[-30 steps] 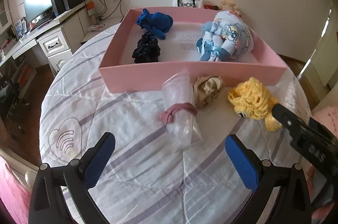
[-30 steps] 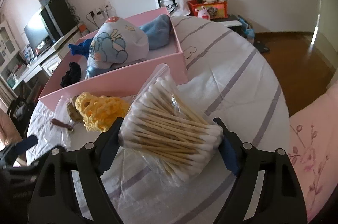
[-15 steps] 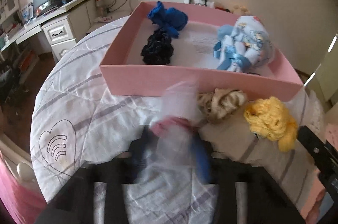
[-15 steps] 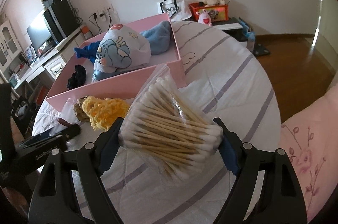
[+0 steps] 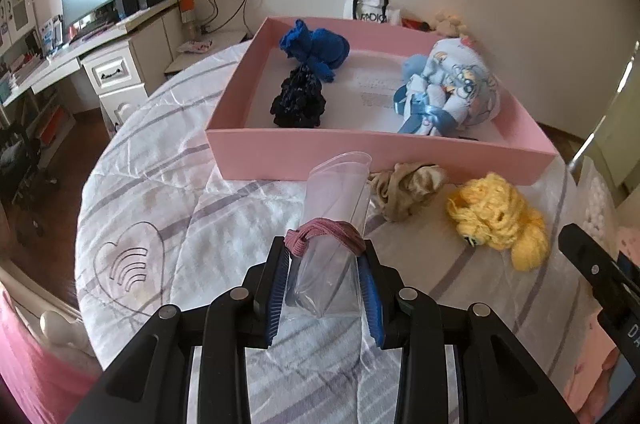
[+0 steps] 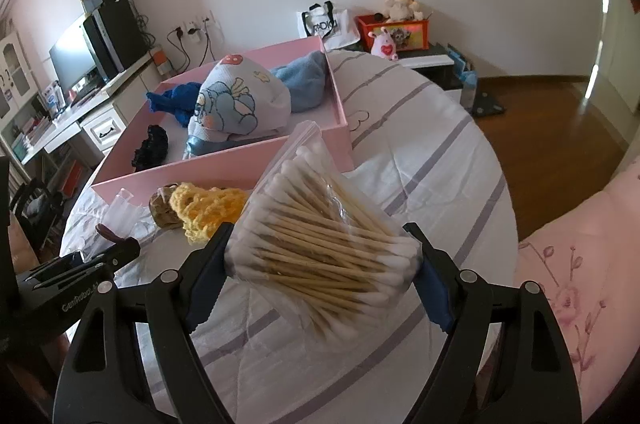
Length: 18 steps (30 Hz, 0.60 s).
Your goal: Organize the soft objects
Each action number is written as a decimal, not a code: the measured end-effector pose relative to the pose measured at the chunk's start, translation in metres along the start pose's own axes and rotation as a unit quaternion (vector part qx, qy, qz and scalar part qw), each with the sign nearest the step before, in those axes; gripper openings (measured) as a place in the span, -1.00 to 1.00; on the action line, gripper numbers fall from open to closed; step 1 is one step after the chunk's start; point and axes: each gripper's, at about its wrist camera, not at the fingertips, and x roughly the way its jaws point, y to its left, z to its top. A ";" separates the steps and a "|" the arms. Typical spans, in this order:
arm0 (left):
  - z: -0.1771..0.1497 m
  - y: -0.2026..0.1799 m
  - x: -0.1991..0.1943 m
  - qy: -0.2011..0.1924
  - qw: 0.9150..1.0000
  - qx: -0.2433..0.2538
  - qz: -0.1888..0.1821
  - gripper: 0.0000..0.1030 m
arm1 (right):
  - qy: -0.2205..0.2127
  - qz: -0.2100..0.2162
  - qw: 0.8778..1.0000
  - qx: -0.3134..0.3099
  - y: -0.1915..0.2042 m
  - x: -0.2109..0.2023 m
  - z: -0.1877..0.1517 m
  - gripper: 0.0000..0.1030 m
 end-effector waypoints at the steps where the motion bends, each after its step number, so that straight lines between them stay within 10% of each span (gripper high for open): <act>1: -0.001 0.000 -0.004 -0.002 1.000 0.001 0.001 -0.40 | -0.001 0.000 1.000 -0.001 0.000 -0.002 0.000 0.55; 18: -0.028 0.001 -0.096 -0.061 0.998 0.000 0.003 -0.40 | -0.050 0.003 0.998 -0.037 0.026 -0.067 -0.008 0.56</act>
